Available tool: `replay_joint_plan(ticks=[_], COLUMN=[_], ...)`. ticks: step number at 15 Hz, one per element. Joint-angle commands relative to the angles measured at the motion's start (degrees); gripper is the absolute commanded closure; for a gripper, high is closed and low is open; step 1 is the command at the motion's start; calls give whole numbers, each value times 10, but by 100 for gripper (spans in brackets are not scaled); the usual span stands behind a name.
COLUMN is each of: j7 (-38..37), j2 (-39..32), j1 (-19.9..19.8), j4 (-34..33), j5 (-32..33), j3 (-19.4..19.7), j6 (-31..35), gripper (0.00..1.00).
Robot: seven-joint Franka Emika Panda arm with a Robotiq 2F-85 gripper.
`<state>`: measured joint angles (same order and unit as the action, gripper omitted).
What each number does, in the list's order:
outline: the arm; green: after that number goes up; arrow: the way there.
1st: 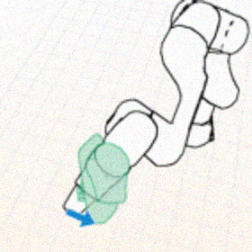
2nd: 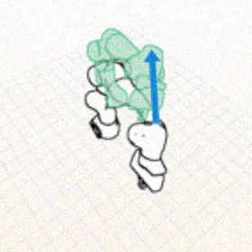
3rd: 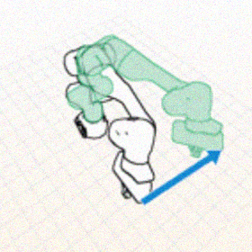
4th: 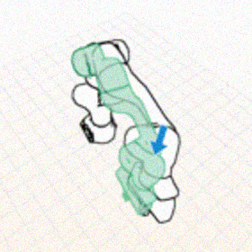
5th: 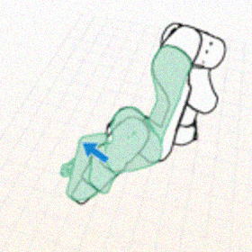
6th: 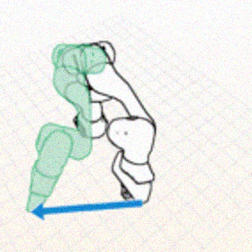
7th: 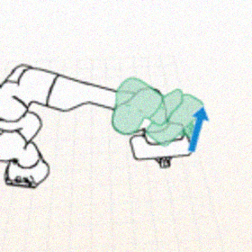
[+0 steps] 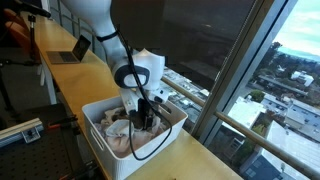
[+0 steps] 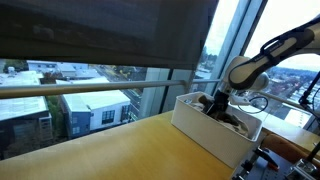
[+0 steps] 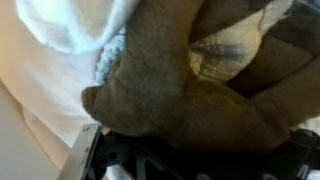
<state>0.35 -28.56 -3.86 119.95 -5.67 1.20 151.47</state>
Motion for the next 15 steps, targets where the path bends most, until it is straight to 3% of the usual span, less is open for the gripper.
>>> replay_joint_plan(ticks=[1, 2, 3, 7, 13, 15], j7=[-9, -8, -11, -15, -9, -10], j2=[-74, -80, -76, -14, 139, 192], j1=[0, -2, -2, -5, -17, -17], j4=[-39, -43, -42, -12, 46, 61], j5=[3, 2, 3, 1, -21, -29], j3=[2, 2, 4, 8, 3, 5], j6=[10, 7, 3, -25, -135, -177], gripper=[0, 25, 26, 56, 97, 94])
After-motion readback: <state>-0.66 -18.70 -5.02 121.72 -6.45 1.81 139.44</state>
